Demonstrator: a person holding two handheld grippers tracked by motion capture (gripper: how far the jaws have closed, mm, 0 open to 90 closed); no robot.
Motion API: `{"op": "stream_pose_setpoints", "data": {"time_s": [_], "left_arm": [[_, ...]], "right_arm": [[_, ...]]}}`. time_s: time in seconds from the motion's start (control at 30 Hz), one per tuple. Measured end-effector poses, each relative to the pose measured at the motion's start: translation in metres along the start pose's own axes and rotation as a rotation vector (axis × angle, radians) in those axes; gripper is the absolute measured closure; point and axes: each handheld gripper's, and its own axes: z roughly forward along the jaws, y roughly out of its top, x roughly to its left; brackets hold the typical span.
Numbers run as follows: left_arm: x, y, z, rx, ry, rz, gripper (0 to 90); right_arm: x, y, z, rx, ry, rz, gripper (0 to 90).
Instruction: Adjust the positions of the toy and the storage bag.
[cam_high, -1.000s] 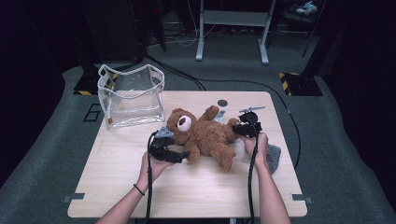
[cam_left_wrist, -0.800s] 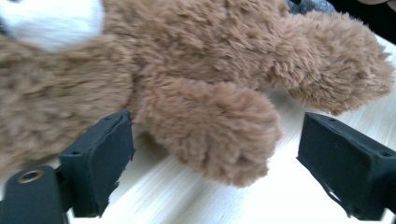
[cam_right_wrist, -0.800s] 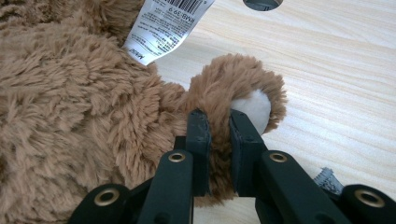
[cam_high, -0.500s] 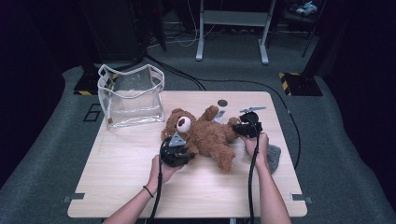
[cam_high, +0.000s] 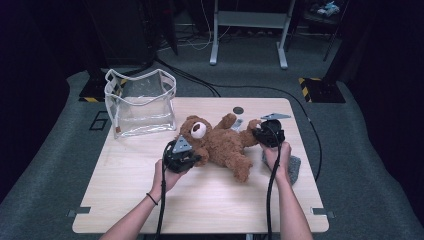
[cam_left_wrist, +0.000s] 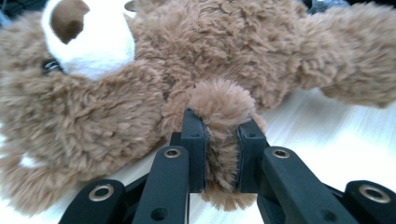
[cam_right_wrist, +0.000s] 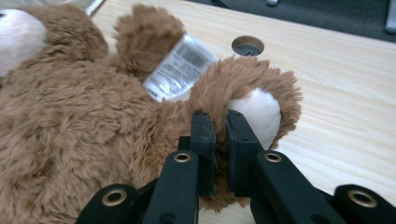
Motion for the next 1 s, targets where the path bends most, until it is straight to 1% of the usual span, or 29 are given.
{"op": "stream_pose_setpoints", "data": {"time_s": [0.03,0.07,0.1,0.13,0.17,0.2,0.23,0.27,0.3,0.37,0.4,0.43,0.47,0.53,0.6,0.63,0.67,0.77,0.8,0.83,0.87,0.93,0.97,1.0], "left_arm": [[0.001,0.002,-0.001,0.006,0.000,0.002,78.3],[0.002,0.003,-0.002,-0.007,0.016,0.012,78.4],[0.003,0.005,-0.003,0.000,0.011,0.018,78.4],[0.004,0.007,-0.004,0.000,0.016,0.019,78.4],[0.004,0.008,-0.005,-0.006,0.027,0.028,78.5],[0.005,0.010,-0.006,-0.003,0.020,0.024,78.5],[0.006,0.011,-0.007,-0.009,0.031,0.030,78.5],[0.007,0.012,-0.008,-0.004,0.022,0.029,78.5],[0.008,0.013,-0.008,-0.010,0.029,0.028,78.5],[0.011,0.014,-0.010,-0.008,0.029,0.031,78.5],[0.012,0.015,-0.011,-0.014,0.036,0.030,78.4],[0.014,0.016,-0.012,-0.007,0.033,0.030,78.5],[0.015,0.016,-0.012,-0.011,0.037,0.027,78.5],[0.018,0.016,-0.012,-0.003,0.040,0.032,78.5],[0.022,0.016,-0.013,0.008,0.037,0.020,78.5],[0.024,0.016,-0.013,0.012,0.038,0.022,78.5],[0.025,0.015,-0.013,0.009,0.039,0.015,78.5],[0.029,0.015,-0.013,0.015,0.047,0.017,78.6],[0.030,0.015,-0.013,0.018,0.052,0.022,78.7],[0.031,0.016,-0.014,0.025,0.048,0.022,78.8],[0.032,0.016,-0.013,0.021,0.054,0.021,78.8],[0.036,0.016,-0.013,0.029,0.056,0.023,78.8],[0.037,0.016,-0.013,0.030,0.057,0.016,78.8],[0.040,0.016,-0.013,0.039,0.060,0.020,78.8]], "right_arm": [[0.000,0.000,-0.002,-0.007,-0.001,-0.008,83.9],[0.000,0.000,-0.004,-0.015,-0.007,-0.015,84.0],[0.001,-0.001,-0.005,-0.016,-0.007,-0.009,84.0],[0.001,-0.001,-0.007,-0.023,-0.009,-0.014,84.0],[0.001,-0.001,-0.008,-0.032,-0.010,-0.012,84.0],[0.002,-0.001,-0.010,-0.036,-0.010,-0.012,84.0],[0.002,-0.001,-0.012,-0.043,-0.011,-0.014,84.0],[0.002,-0.001,-0.013,-0.052,-0.011,-0.011,84.0],[0.002,-0.001,-0.015,-0.055,-0.010,-0.014,84.0],[0.004,-0.001,-0.019,-0.064,-0.010,-0.014,84.0],[0.005,-0.001,-0.021,-0.062,-0.007,-0.007,84.0],[0.006,-0.001,-0.024,-0.070,-0.008,-0.014,84.0],[0.007,-0.001,-0.025,-0.069,-0.005,-0.021,84.0],[0.010,-0.002,-0.029,-0.069,0.000,-0.031,84.0],[0.013,-0.002,-0.032,-0.068,0.007,-0.037,84.1],[0.015,-0.003,-0.034,-0.067,0.007,-0.040,84.1],[0.016,-0.003,-0.034,-0.066,0.011,-0.046,84.1],[0.020,-0.006,-0.037,-0.068,0.015,-0.057,84.1],[0.021,-0.007,-0.038,-0.068,0.013,-0.051,84.1],[0.022,-0.008,-0.039,-0.068,0.015,-0.052,84.1],[0.023,-0.009,-0.040,-0.067,0.019,-0.051,84.1],[0.026,-0.011,-0.041,-0.069,0.024,-0.059,84.1],[0.027,-0.012,-0.042,-0.066,0.028,-0.059,84.1],[0.028,-0.013,-0.042,-0.068,0.030,-0.064,84.2]]}}
